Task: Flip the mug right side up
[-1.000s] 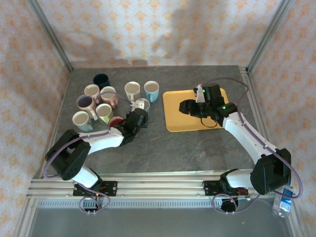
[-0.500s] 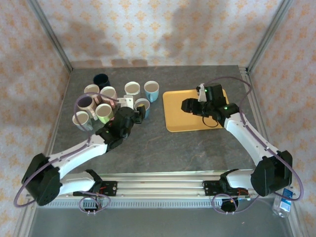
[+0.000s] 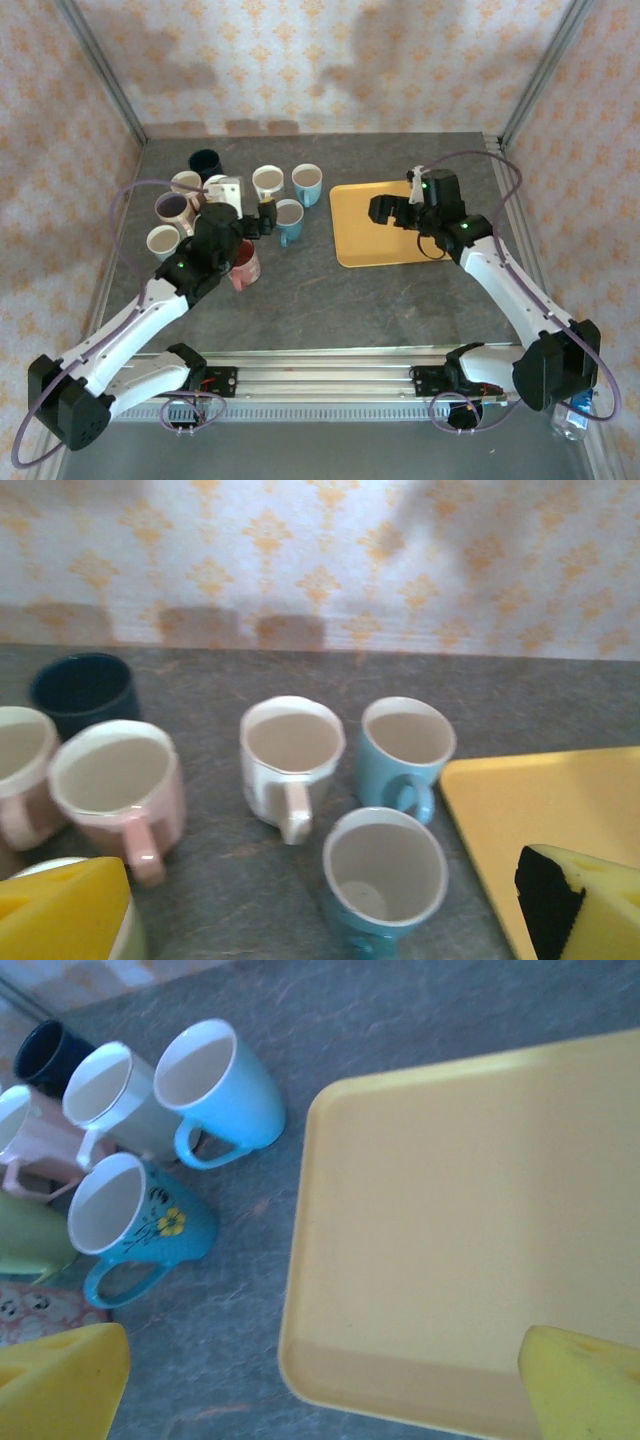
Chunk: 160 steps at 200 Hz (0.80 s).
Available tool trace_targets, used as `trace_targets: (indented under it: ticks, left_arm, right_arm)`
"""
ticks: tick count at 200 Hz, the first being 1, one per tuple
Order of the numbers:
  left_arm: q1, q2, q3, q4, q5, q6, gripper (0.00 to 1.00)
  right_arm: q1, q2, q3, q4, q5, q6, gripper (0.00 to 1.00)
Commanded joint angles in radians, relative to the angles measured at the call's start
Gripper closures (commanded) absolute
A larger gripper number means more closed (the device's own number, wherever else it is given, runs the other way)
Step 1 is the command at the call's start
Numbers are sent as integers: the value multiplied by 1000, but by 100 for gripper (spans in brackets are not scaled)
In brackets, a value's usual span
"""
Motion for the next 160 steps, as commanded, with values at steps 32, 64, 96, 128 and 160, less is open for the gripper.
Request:
trace_targets:
  ticks: [32,64,96,128,160]
  left_arm:
    - [150,-135,-77,-28,-244,192,0]
    - [348,-155,-186,33,-152,161,0]
    - [416,-130,-358,339,-110,203,0]
    - [426,56,-388,527,-66,184,0]
    - [426,151,-425,673,-48,196,0]
  right_arm:
    - [-151,-141,-139,165,259,-80,0]
    - [-262,-187,-214,221,298,-93,1]
    - [-351,-220,-280,273,286,-133,0]
    - [-402,-240,-330,340,239,-100,0]
    - [-402,-237,-343,346,231,-96,0]
